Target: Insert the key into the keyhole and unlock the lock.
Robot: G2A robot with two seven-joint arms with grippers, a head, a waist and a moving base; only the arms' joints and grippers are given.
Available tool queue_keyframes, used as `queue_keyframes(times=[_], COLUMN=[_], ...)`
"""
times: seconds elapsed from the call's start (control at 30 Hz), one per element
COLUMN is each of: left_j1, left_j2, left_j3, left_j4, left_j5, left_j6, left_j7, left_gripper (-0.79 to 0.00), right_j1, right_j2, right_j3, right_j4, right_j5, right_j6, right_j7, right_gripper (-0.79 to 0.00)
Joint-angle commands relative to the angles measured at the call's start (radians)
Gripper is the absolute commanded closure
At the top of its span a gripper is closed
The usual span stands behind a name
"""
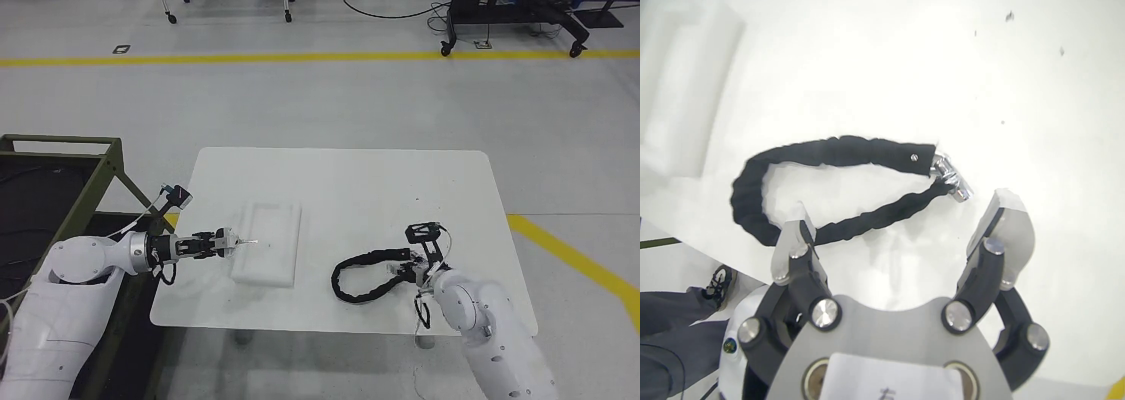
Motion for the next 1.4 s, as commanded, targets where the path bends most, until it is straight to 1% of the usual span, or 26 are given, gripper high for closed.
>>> queue_keyframes(times=[0.0,0.07,0.1,0.37,0.4,0.43,0.5,0.53,0.6,0.63,0.7,0.87,1.07,1.13,1.17,1.2,1.27,1.33,1.37], left_j1=[0.000,0.000,0.000,0.000,0.000,0.000,0.000,0.000,0.000,0.000,0.000,0.000,0.000,0.000,0.000,0.000,0.000,0.000,0.000], left_j2=[0.000,0.000,0.000,0.000,0.000,0.000,0.000,0.000,0.000,0.000,0.000,0.000,0.000,0.000,0.000,0.000,0.000,0.000,0.000], left_j3=[0.000,0.000,0.000,0.000,0.000,0.000,0.000,0.000,0.000,0.000,0.000,0.000,0.000,0.000,0.000,0.000,0.000,0.000,0.000], left_j4=[0.000,0.000,0.000,0.000,0.000,0.000,0.000,0.000,0.000,0.000,0.000,0.000,0.000,0.000,0.000,0.000,0.000,0.000,0.000], left_j5=[0.000,0.000,0.000,0.000,0.000,0.000,0.000,0.000,0.000,0.000,0.000,0.000,0.000,0.000,0.000,0.000,0.000,0.000,0.000], left_j6=[0.000,0.000,0.000,0.000,0.000,0.000,0.000,0.000,0.000,0.000,0.000,0.000,0.000,0.000,0.000,0.000,0.000,0.000,0.000], left_j7=[0.000,0.000,0.000,0.000,0.000,0.000,0.000,0.000,0.000,0.000,0.000,0.000,0.000,0.000,0.000,0.000,0.000,0.000,0.000], left_gripper=[0.000,0.000,0.000,0.000,0.000,0.000,0.000,0.000,0.000,0.000,0.000,0.000,0.000,0.000,0.000,0.000,0.000,0.000,0.000], right_j1=[0.070,0.108,0.125,0.125,0.124,0.121,0.147,0.164,0.191,0.211,0.249,0.359,0.459,0.487,0.500,0.515,0.538,0.552,0.557], right_j2=[-0.008,-0.018,-0.021,-0.021,-0.021,-0.023,-0.026,-0.026,-0.026,-0.027,-0.027,-0.039,-0.069,-0.077,-0.080,-0.083,-0.086,-0.088,-0.089], right_j3=[-0.041,-0.059,-0.070,-0.070,-0.068,-0.066,-0.063,-0.048,-0.037,-0.030,0.008,0.025,-0.048,-0.067,-0.074,-0.078,-0.081,-0.085,-0.085], right_j4=[0.061,0.110,0.111,0.111,0.113,0.121,0.121,0.127,0.138,0.149,0.219,0.413,0.614,0.670,0.701,0.729,0.766,0.786,0.794], right_j5=[-0.022,-0.011,-0.003,-0.003,-0.010,-0.025,0.032,0.048,0.022,0.040,0.119,0.175,0.230,0.235,0.240,0.243,0.249,0.258,0.268], right_j6=[0.073,0.155,0.156,0.156,0.163,0.202,0.204,0.229,0.303,0.337,0.296,0.279,0.274,0.287,0.290,0.295,0.312,0.309,0.305], right_j7=[0.064,0.091,0.101,0.101,0.091,0.079,0.166,0.203,0.271,0.332,0.374,0.391,0.396,0.383,0.380,0.375,0.358,0.361,0.365], right_gripper=[-0.785,-0.785,-0.785,-0.785,-0.785,-0.785,-0.785,-0.785,-0.785,-0.785,-0.785,-0.785,-0.785,-0.785,-0.745,-0.671,-0.677,-0.690,-0.683])
